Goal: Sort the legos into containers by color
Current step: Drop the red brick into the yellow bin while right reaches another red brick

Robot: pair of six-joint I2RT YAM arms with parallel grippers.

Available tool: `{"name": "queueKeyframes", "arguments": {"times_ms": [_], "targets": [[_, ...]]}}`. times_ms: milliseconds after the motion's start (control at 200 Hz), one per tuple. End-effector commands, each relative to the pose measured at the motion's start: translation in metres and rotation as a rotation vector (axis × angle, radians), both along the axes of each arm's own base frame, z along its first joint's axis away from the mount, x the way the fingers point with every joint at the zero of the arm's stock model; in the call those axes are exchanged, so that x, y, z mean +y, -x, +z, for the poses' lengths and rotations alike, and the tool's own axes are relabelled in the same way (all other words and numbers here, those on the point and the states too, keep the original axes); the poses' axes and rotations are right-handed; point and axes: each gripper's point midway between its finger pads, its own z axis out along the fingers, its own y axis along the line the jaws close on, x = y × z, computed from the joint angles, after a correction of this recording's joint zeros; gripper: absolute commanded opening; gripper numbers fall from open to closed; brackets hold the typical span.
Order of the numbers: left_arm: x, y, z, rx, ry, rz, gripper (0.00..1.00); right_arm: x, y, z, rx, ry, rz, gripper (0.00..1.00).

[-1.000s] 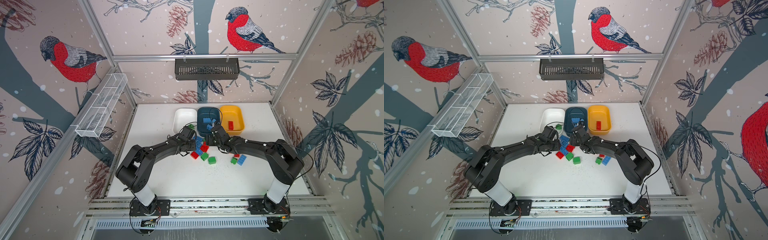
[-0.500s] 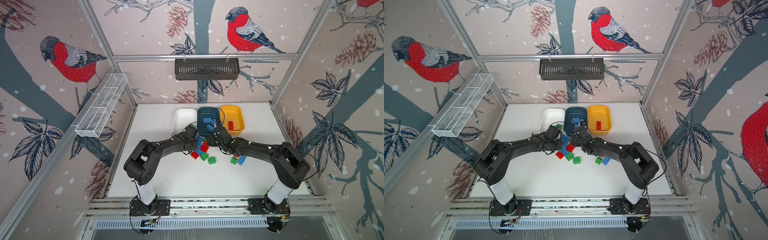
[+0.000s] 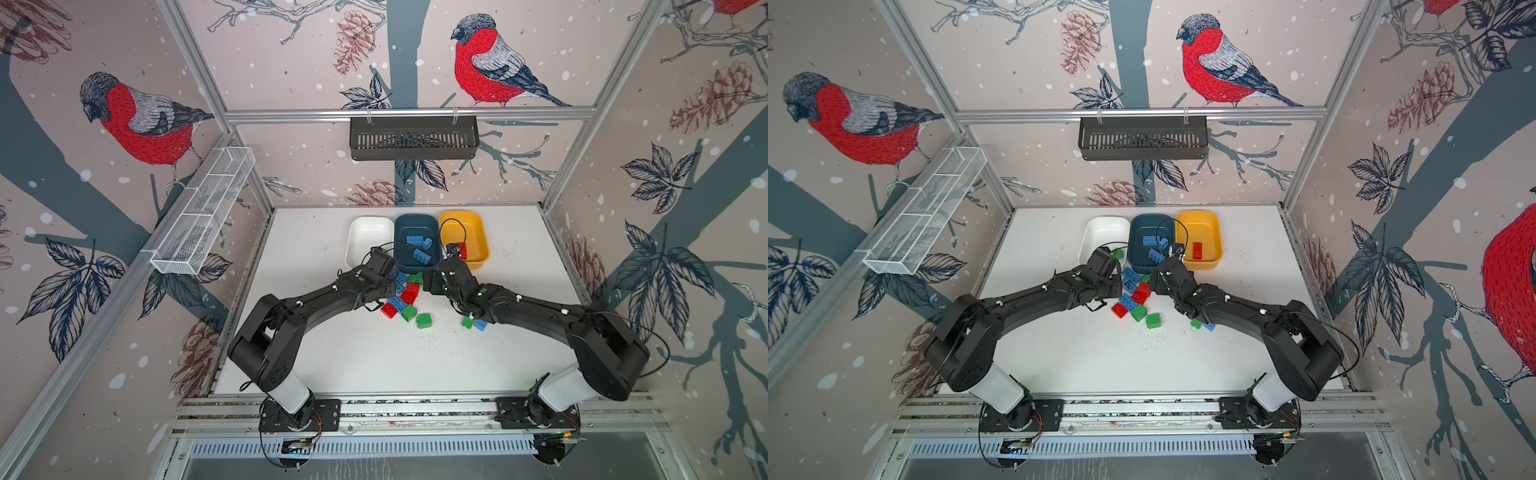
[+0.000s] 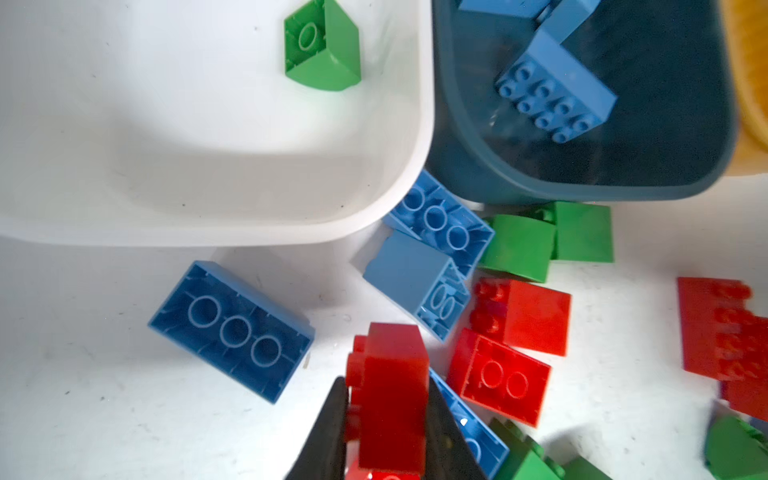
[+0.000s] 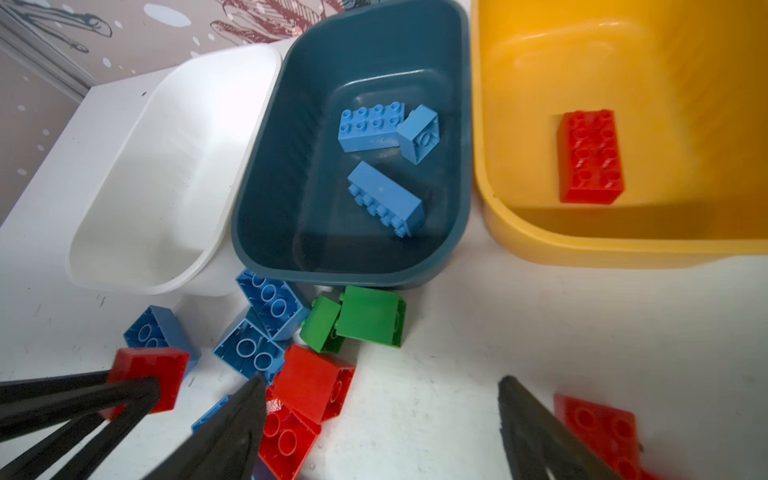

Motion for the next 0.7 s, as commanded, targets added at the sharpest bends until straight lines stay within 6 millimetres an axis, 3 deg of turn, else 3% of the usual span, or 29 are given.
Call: {"name": "queueKeyframes", "arguments": {"times_ms": [0,40,55,235,370,555,695], "targets": [[-0.02,-0.012,0.034,-0.1,0.108,-0.038,0.18,-0.021,-0.006,0.019,-0.083,-0.005,-0.075,0.92],[-0.027,-0.013,0.037,-0.105,0.129,-0.068,0.18,-0.031,-0.006,0.023,-0.095,-0.005,-0.099,0.98],[-0.033,-0.018,0.048,-0.126,0.148,-0.079,0.18,-0.034,-0.006,0.024,-0.101,-0.004,-0.107,1.0],[-0.091,-0.041,0.066,-0.156,0.209,-0.224,0.18,-0.083,-0.006,0.033,-0.133,-0.004,-0.239,1.0],[-0.14,-0.06,0.074,-0.175,0.247,-0.333,0.18,-0.12,-0.008,0.022,-0.073,0.046,-0.352,0.99],[-0.194,-0.088,0.069,-0.183,0.307,-0.424,0.18,-0.143,-0.006,0.002,0.061,0.091,-0.38,1.0],[-0.218,-0.112,0.06,-0.181,0.319,-0.439,0.19,-0.132,-0.001,-0.002,0.057,-0.001,-0.269,0.99]]}}
